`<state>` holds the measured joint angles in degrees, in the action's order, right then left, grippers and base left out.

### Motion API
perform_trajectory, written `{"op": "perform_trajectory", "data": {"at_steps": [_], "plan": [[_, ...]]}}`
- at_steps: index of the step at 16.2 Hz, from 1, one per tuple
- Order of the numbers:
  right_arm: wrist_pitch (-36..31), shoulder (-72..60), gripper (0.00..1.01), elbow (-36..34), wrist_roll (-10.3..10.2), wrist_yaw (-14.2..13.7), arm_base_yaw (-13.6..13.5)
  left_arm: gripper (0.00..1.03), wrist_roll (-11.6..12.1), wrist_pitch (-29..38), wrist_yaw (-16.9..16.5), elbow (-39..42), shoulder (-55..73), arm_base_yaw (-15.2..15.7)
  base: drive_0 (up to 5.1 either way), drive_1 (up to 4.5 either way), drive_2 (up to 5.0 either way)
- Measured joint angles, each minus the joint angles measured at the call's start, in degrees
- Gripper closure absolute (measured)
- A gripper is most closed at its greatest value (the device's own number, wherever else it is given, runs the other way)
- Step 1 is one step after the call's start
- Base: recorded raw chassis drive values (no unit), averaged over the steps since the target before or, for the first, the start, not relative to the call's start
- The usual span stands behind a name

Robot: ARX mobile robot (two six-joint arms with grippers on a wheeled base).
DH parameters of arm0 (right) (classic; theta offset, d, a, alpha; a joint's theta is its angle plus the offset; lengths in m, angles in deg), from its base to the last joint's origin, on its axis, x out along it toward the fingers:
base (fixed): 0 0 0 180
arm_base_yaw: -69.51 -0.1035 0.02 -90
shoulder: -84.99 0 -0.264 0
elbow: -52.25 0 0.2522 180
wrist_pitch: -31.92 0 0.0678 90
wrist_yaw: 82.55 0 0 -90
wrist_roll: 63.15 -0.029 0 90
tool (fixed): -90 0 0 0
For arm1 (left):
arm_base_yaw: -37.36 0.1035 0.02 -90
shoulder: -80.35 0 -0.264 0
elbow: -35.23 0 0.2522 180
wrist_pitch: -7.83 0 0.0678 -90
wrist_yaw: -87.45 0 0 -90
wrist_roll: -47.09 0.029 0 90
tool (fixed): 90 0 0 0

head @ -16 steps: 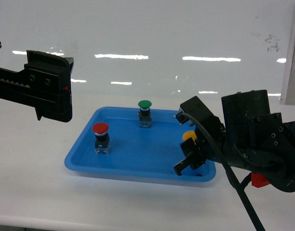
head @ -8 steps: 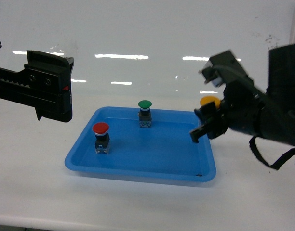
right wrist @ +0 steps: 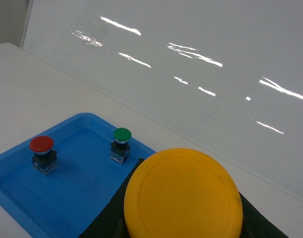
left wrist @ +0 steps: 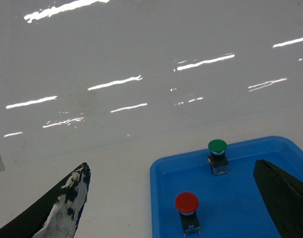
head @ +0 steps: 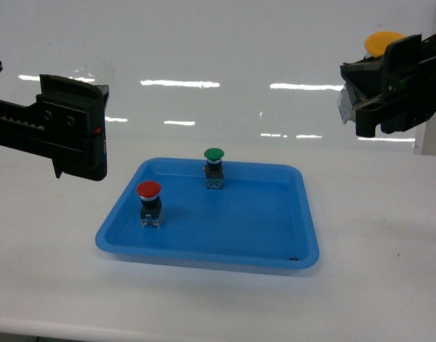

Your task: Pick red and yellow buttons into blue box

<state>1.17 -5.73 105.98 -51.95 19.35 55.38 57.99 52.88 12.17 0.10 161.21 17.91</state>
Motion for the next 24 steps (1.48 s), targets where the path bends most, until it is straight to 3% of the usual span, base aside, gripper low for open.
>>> {"op": "perform_trajectory", "data": {"at_steps": [4, 7, 11, 14, 15, 20, 22, 24], "plan": [[0.3, 1.9, 0.72, -0.3, 0.0, -0.6, -0.5, 0.05, 0.0, 0.0, 0.0, 0.0, 0.0, 0.0, 0.0, 0.0, 0.0], [0.8, 9.6, 0.72, -1.2, -0.9, -1.3, -3.2, 0.05, 0.0, 0.0, 0.0, 0.0, 0.0, 0.0, 0.0, 0.0, 0.0], [1.9, 9.5, 0.72, -3.7, -0.6, -2.6, -3.4, 0.05, 0.1, -0.1, -0.6, -0.3, 0.4, 0.0, 0.0, 0.0, 0.0], [1.9, 9.5, 0.72, -3.7, -0.6, -2.6, -3.4, 0.05, 0.3, -2.5, -3.5, -9.0, 9.6, 0.5, 0.0, 0.0, 0.0], [2.0, 9.5, 0.72, -3.7, -0.6, -2.7, -3.3, 0.05, 2.7, -2.9, -3.8, -14.7, 16.5, 0.9, 0.0, 0.0, 0.0], [2.0, 9.5, 0.72, -3.7, -0.6, -2.6, -3.4, 0.05, 8.3, -5.1, -3.0, -25.7, 30.8, 4.4, 0.0, 0.0, 0.0], [2.0, 9.5, 0.72, -3.7, -0.6, -2.6, -3.4, 0.05, 10.3, -7.0, -2.3, -29.4, 34.7, 5.4, 0.0, 0.0, 0.0], [2.0, 9.5, 0.72, -3.7, -0.6, -2.6, -3.4, 0.05, 10.3, -8.0, -2.3, -31.2, 36.1, 5.7, 0.0, 0.0, 0.0]]}}
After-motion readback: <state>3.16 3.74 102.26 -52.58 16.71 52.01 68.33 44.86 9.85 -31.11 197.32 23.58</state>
